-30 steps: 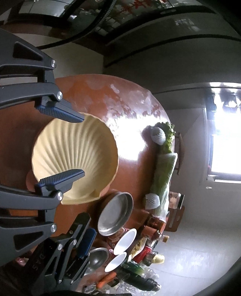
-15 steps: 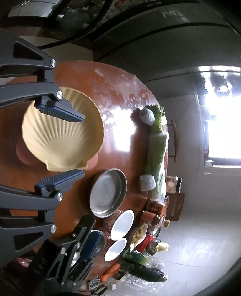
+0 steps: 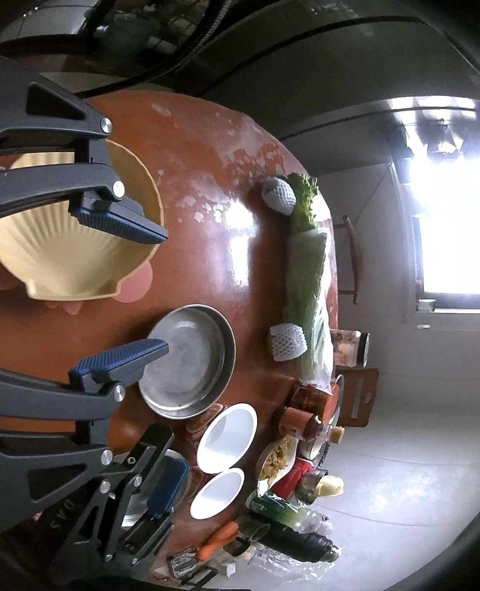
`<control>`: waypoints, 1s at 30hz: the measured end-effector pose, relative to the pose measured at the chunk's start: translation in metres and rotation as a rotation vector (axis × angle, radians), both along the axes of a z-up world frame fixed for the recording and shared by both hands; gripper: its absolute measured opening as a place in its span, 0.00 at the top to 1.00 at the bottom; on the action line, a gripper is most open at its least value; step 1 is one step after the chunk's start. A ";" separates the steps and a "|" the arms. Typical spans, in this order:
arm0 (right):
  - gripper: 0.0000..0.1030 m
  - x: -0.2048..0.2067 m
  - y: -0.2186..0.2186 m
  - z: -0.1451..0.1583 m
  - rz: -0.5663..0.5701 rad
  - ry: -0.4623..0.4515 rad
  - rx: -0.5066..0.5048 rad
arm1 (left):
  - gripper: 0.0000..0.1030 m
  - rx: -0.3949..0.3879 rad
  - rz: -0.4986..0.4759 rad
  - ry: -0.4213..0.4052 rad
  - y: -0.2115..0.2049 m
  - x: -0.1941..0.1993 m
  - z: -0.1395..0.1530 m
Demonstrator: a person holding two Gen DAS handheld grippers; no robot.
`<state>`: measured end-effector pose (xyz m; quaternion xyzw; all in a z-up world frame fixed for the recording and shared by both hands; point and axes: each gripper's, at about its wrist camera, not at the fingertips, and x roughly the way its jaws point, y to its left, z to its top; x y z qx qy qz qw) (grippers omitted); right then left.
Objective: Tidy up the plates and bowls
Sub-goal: 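Move the left tool to the rim of the shallow metal plate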
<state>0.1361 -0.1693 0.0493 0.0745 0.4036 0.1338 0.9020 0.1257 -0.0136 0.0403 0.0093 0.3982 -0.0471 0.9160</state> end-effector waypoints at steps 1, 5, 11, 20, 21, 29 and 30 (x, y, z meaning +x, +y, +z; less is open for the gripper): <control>0.46 0.004 -0.001 -0.001 -0.004 0.010 -0.004 | 0.48 0.000 -0.001 0.009 -0.001 0.007 -0.001; 0.46 0.024 -0.007 -0.007 -0.020 0.062 -0.014 | 0.48 -0.004 -0.008 0.038 -0.004 0.027 -0.004; 0.46 0.049 -0.007 -0.020 -0.023 0.143 -0.043 | 0.48 -0.009 -0.027 0.096 -0.008 0.055 -0.016; 0.46 0.075 0.003 -0.041 0.004 0.230 -0.096 | 0.48 -0.018 -0.045 0.170 -0.011 0.083 -0.036; 0.46 0.078 0.003 -0.043 0.002 0.236 -0.097 | 0.48 -0.018 -0.048 0.177 -0.011 0.087 -0.038; 0.46 0.094 0.003 -0.056 -0.019 0.296 -0.140 | 0.48 -0.021 -0.059 0.227 -0.014 0.104 -0.053; 0.46 0.096 0.004 -0.058 -0.021 0.305 -0.149 | 0.48 -0.020 -0.061 0.231 -0.014 0.106 -0.054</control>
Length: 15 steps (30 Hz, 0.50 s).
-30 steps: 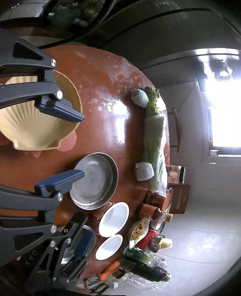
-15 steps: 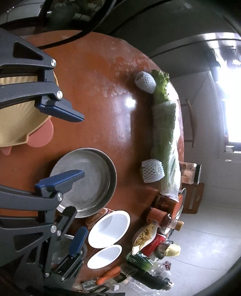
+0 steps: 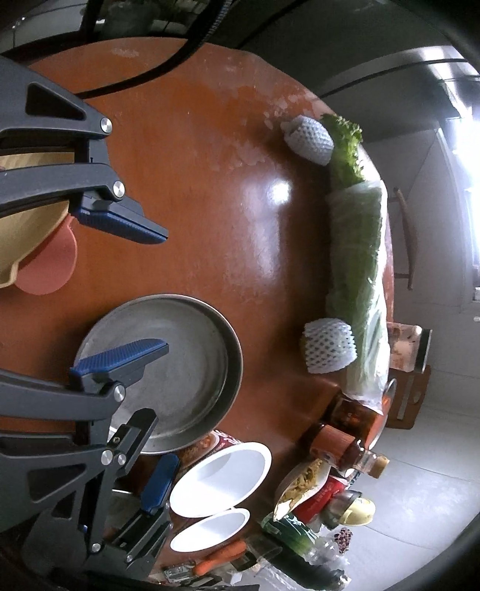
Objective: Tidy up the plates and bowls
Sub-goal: 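Move the left tool to the rim of the shallow metal plate, then grasp the metal plate rim with the left tool and lift it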
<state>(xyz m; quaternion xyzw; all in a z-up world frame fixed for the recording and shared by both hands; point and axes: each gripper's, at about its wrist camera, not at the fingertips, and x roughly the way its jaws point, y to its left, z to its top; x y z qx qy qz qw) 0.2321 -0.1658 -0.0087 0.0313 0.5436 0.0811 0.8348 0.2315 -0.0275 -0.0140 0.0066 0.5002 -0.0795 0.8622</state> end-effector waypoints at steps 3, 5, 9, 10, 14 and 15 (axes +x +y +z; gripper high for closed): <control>0.46 0.004 0.000 -0.004 0.002 0.016 -0.010 | 0.48 0.003 0.003 0.017 0.000 0.005 -0.005; 0.46 0.006 0.000 -0.006 0.004 0.022 -0.012 | 0.48 0.005 0.011 0.029 0.000 0.008 -0.008; 0.46 0.007 0.002 -0.011 0.018 0.027 -0.024 | 0.48 0.004 0.020 0.060 0.001 0.013 -0.016; 0.46 0.007 0.003 -0.011 0.023 0.024 -0.029 | 0.48 -0.001 0.020 0.068 0.001 0.014 -0.017; 0.57 0.006 0.008 -0.011 0.050 0.007 -0.043 | 0.49 -0.032 0.012 0.113 0.001 0.017 -0.025; 0.59 0.007 0.010 -0.012 0.062 0.008 -0.042 | 0.50 -0.035 0.013 0.121 0.001 0.017 -0.027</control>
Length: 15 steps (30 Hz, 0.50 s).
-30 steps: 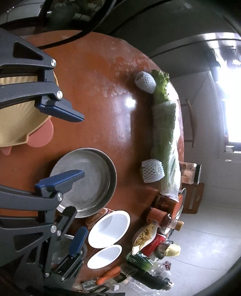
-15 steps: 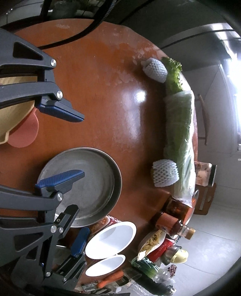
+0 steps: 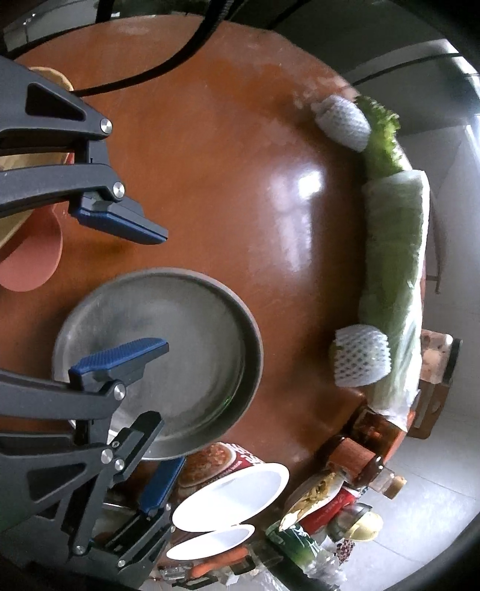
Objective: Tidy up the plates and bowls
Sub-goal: 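Grasp the metal plate rim with the left tool and lift it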
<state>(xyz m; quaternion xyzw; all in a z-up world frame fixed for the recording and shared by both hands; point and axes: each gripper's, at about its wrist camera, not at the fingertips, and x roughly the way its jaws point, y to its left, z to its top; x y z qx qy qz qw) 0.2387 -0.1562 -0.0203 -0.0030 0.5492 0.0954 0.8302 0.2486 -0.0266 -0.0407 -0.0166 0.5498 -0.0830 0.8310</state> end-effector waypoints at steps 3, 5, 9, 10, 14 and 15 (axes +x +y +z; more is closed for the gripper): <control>0.61 0.000 0.004 -0.002 0.011 0.004 0.000 | 0.56 -0.028 -0.010 0.023 0.001 0.000 -0.005; 0.64 0.000 0.006 -0.004 0.017 0.009 0.003 | 0.57 -0.007 -0.013 0.008 -0.001 -0.002 -0.003; 0.65 0.001 0.008 -0.004 0.014 0.002 0.015 | 0.58 -0.006 -0.008 0.001 0.000 -0.003 -0.001; 0.66 0.001 0.007 -0.003 0.010 -0.002 0.021 | 0.58 -0.007 -0.005 -0.007 0.001 -0.005 0.002; 0.67 -0.003 0.005 0.009 0.002 -0.045 0.039 | 0.58 -0.017 -0.003 -0.049 0.004 -0.011 0.014; 0.67 -0.005 0.005 0.013 0.001 -0.057 0.044 | 0.58 -0.021 -0.001 -0.056 0.005 -0.011 0.017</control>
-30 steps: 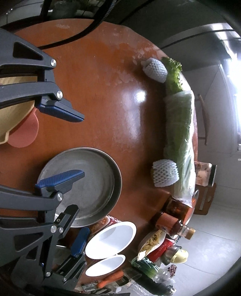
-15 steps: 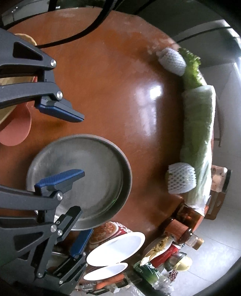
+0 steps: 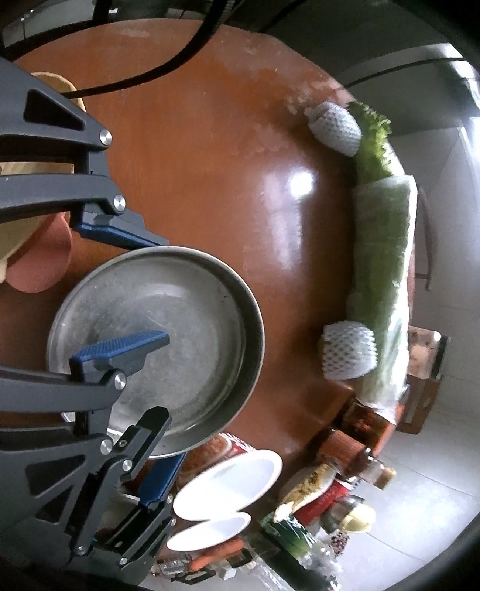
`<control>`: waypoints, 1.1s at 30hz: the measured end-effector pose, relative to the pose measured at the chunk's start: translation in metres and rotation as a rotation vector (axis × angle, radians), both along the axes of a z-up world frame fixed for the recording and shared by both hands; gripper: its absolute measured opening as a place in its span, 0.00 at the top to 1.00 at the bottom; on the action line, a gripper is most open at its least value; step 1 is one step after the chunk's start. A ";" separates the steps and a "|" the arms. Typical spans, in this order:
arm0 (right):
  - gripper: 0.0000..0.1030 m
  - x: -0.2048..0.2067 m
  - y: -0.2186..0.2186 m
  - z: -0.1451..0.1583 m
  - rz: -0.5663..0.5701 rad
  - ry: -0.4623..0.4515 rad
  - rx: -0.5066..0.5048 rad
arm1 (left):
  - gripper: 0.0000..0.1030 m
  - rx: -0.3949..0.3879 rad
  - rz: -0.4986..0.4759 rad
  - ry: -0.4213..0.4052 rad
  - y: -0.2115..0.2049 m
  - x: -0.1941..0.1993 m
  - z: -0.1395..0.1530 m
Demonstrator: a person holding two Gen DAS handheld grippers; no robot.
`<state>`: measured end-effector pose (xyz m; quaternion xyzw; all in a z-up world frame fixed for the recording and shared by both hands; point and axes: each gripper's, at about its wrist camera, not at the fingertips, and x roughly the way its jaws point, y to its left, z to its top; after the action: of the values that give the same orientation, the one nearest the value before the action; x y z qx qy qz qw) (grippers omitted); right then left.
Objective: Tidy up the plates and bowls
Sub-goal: 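Grasp the metal plate rim with the left tool and lift it, then lower the metal plate onto the shell plate with the left tool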
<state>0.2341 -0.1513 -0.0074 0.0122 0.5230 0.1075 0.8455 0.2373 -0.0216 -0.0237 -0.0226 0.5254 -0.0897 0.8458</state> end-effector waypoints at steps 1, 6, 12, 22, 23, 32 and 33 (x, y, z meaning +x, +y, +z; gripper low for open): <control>0.67 -0.001 0.000 0.003 0.000 -0.008 0.003 | 0.58 -0.008 0.002 -0.010 0.002 -0.002 0.005; 0.67 -0.008 0.001 0.016 0.004 -0.039 0.020 | 0.58 -0.022 0.013 -0.049 0.009 -0.014 0.021; 0.67 -0.020 0.006 0.035 0.018 -0.081 0.046 | 0.58 -0.009 0.033 -0.100 0.014 -0.033 0.039; 0.67 -0.045 0.021 0.062 0.050 -0.150 0.068 | 0.58 0.011 0.069 -0.173 0.029 -0.068 0.064; 0.67 -0.048 0.024 0.064 0.053 -0.154 0.069 | 0.58 0.011 0.072 -0.175 0.031 -0.071 0.066; 0.67 -0.069 0.052 0.087 0.109 -0.207 0.080 | 0.58 0.027 0.132 -0.227 0.060 -0.104 0.084; 0.67 -0.072 0.058 0.091 0.121 -0.219 0.078 | 0.58 0.026 0.141 -0.232 0.064 -0.107 0.086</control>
<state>0.1624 -0.0937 0.0832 0.0016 0.4229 0.1791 0.8883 0.1308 0.0426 0.0621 -0.0380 0.4222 -0.0253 0.9053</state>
